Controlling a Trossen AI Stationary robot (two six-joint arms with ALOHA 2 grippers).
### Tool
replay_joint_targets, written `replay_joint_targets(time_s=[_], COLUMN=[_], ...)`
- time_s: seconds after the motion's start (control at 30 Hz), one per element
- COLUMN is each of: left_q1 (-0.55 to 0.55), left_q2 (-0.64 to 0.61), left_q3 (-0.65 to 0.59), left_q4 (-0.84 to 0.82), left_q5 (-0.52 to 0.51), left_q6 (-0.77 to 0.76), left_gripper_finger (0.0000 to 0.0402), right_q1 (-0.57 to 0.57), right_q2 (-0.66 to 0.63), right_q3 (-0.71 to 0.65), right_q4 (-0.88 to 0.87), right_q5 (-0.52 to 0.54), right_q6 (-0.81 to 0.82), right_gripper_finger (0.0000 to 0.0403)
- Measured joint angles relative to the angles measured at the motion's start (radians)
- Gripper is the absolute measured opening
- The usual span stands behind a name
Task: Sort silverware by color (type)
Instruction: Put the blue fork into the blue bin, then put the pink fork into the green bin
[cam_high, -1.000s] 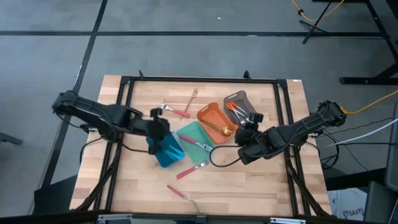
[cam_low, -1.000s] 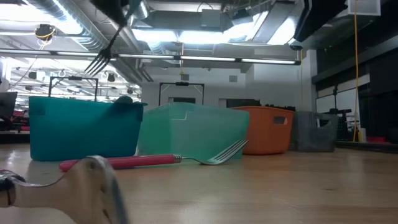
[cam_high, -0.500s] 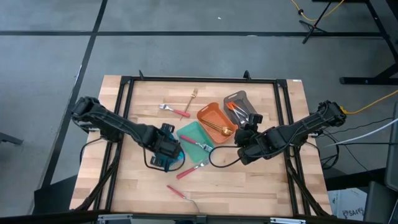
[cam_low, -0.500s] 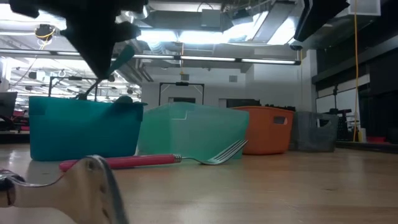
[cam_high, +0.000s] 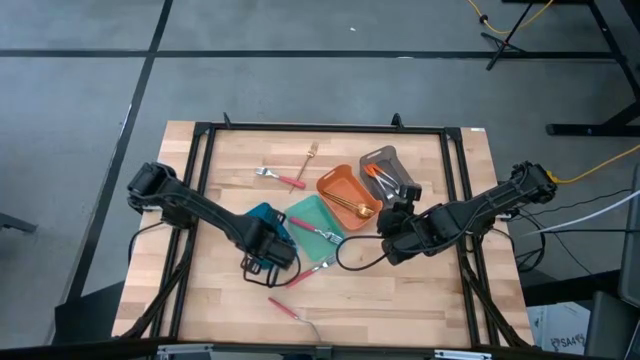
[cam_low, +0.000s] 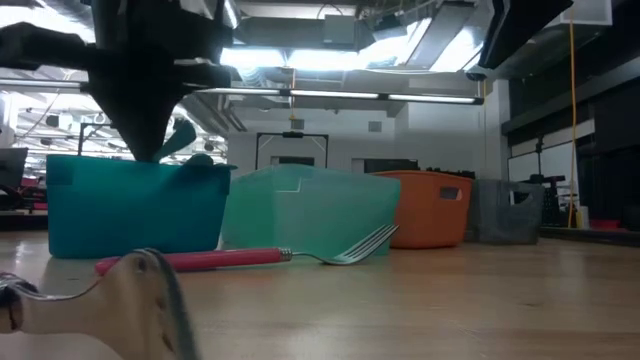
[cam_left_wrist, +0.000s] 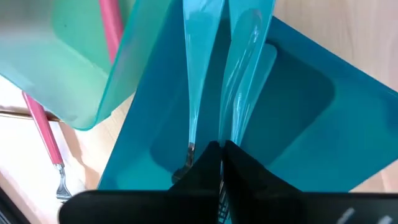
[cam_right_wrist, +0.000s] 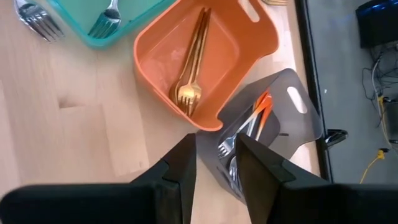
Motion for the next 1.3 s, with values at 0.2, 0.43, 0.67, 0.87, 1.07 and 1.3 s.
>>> replay_joint_targets(time_s=[0.2,0.43,0.67,0.87,1.07,1.3], left_q1=[0.001,0.001,0.001,0.001,0.001,0.001], left_q2=[0.010,0.010,0.010,0.010,0.010,0.010], left_q3=[0.000,0.000,0.000,0.000,0.000,0.000], left_q4=[0.001,0.002,0.002,0.018,0.034,0.034], left_q5=[0.000,0.001,0.008,0.009,0.009,0.010], left_q6=[0.000,-0.001,-0.002,-0.002,-0.008,-0.009], left_gripper_finger=[0.0000,0.0019,0.0035,0.0053,0.0072,0.0077], right_q1=[0.000,0.000,0.000,0.000,0.000,0.000], right_q2=[0.000,0.000,0.000,0.000,0.001,0.001], right_q3=[0.000,0.000,0.000,0.000,0.000,0.000], right_q4=[0.022,0.021,0.021,0.021,0.021,0.021], right_q5=[0.000,-0.013,-0.027,-0.027,-0.027,-0.027], right_q6=[0.000,0.000,0.000,0.000,0.000,0.000], right_gripper_finger=[0.0106,0.0106,0.0106,0.0106,0.0106,0.0106])
